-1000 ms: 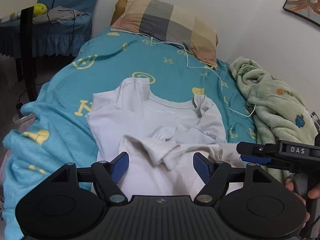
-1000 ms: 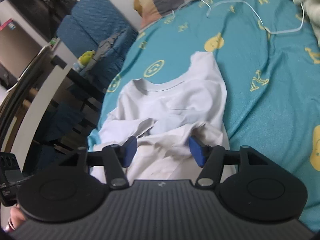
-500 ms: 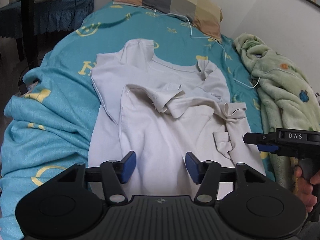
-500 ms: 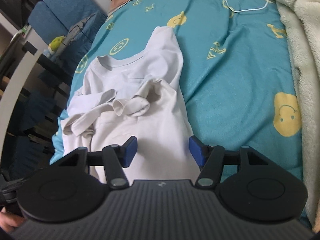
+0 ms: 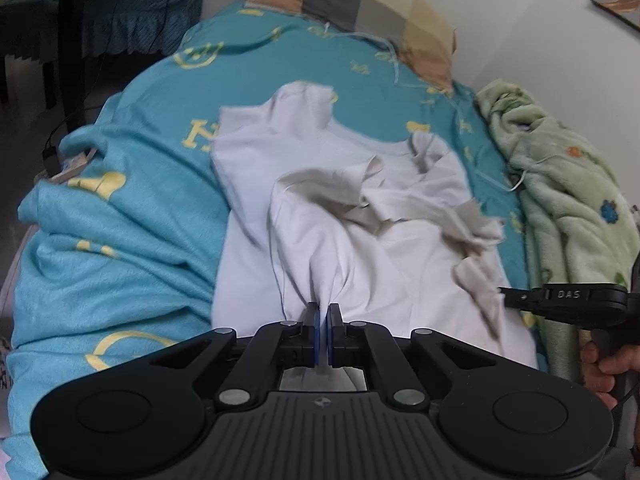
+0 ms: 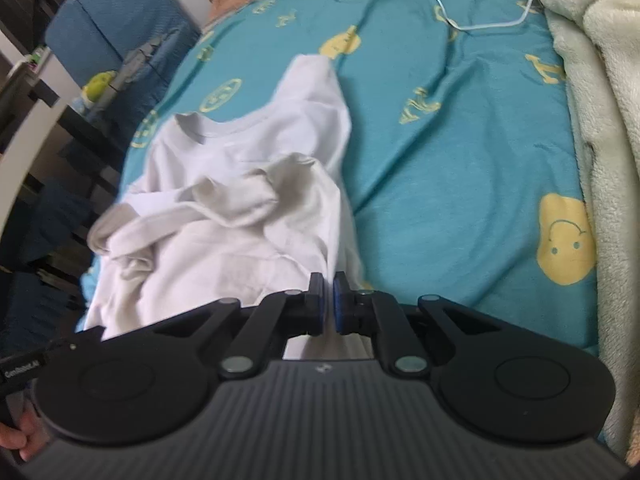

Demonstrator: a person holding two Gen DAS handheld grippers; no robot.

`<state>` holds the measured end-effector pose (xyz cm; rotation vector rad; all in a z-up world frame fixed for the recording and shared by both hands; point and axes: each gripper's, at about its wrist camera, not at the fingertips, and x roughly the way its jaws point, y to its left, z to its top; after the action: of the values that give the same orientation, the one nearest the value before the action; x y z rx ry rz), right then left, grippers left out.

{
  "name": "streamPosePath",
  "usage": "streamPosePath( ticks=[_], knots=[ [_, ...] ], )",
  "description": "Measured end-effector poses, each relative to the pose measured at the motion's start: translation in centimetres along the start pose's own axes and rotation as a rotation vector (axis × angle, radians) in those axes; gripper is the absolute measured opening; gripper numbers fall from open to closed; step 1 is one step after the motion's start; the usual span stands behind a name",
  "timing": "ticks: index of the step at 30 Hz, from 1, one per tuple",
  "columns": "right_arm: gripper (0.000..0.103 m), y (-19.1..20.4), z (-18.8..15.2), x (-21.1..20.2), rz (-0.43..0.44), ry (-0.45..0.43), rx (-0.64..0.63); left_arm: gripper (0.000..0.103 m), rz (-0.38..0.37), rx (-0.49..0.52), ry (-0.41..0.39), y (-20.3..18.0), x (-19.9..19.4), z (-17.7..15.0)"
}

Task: Fold clothes

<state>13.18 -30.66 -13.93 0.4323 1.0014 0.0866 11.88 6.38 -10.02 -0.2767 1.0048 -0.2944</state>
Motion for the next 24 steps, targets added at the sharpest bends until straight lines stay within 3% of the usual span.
streamPosePath(
  ticks=[5,7,9,15,17,21,24],
  knots=[
    [0.008,-0.8,0.2,1.1,0.009,0.025,0.049,0.01,-0.026,-0.04,-0.001,0.8,0.1,-0.3],
    [0.008,-1.1,0.3,0.9,0.024,0.025,0.078,0.023,-0.039,-0.066,-0.021,1.0,-1.0,-0.7],
    [0.01,-1.4,0.4,0.5,0.045,0.023,0.109,0.03,-0.051,-0.092,-0.041,1.3,-2.2,-1.1],
    [0.011,-0.8,0.2,-2.0,0.085,-0.03,0.1,0.033,-0.069,-0.208,-0.08,2.7,-5.2,-2.8],
    [0.011,-0.6,0.2,-2.6,0.087,-0.04,0.086,0.033,-0.062,-0.216,-0.067,2.8,-5.0,-2.9],
    [0.012,-0.6,0.2,-2.2,0.094,-0.008,0.075,0.047,-0.065,-0.204,-0.033,2.6,-3.9,-3.1],
    [0.014,-0.5,0.1,-1.8,0.093,0.012,0.055,0.049,-0.086,-0.182,0.009,2.1,-2.3,-3.4]
  ],
)
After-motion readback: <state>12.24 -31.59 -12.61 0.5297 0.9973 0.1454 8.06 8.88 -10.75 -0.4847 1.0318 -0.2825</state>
